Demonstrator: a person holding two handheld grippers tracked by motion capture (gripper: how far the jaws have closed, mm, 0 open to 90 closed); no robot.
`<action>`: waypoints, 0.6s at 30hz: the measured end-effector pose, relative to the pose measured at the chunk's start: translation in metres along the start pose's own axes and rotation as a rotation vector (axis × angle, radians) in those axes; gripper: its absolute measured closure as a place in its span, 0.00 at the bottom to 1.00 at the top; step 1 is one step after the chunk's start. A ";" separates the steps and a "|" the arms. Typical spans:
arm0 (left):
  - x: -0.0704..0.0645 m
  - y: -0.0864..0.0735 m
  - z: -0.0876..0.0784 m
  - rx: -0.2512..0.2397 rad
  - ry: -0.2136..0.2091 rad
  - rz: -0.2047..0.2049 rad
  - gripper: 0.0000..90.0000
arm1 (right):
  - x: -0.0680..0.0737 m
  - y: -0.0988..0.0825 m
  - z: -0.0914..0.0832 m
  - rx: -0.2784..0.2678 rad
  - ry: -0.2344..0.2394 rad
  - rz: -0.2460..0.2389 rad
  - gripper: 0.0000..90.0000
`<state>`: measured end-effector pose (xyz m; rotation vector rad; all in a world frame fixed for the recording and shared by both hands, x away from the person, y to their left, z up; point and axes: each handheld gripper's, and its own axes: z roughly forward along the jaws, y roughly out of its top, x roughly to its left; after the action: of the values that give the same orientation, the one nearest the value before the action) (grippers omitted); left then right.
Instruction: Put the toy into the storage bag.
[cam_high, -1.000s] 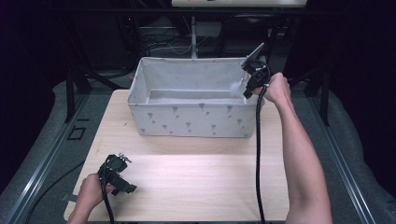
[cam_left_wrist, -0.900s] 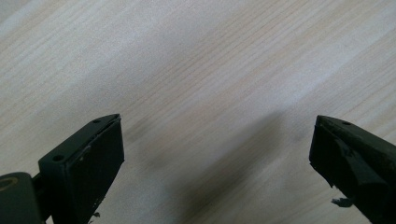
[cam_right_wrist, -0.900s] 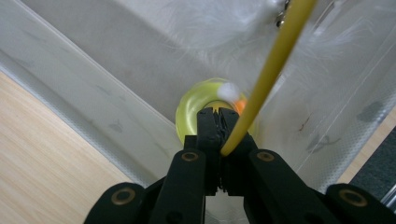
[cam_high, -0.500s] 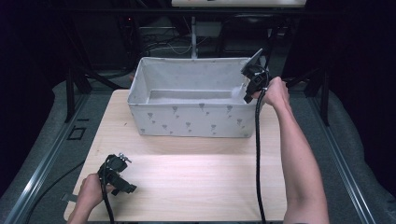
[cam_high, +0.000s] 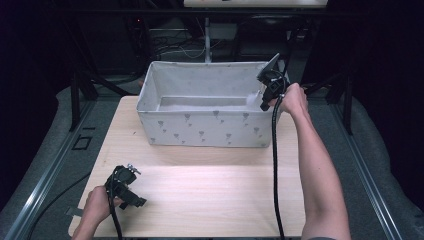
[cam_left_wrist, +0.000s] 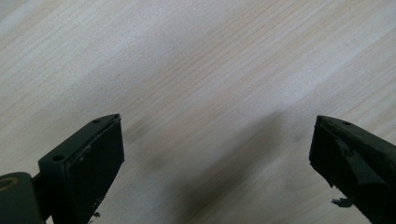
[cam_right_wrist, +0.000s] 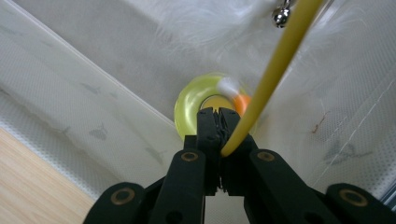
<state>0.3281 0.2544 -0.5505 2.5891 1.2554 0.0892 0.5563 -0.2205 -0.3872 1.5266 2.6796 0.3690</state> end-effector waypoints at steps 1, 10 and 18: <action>0.000 0.000 0.000 0.000 0.000 0.000 0.04 | 0.000 0.000 0.001 -0.003 0.001 0.005 0.98; 0.000 0.000 0.000 0.002 0.000 0.001 0.04 | 0.000 0.001 0.000 -0.016 0.011 0.014 0.97; 0.000 0.000 0.000 0.002 -0.002 0.004 0.04 | 0.000 0.000 -0.011 -0.040 0.009 0.009 0.94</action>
<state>0.3283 0.2547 -0.5503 2.5926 1.2507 0.0863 0.5545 -0.2225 -0.3761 1.5298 2.6559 0.4279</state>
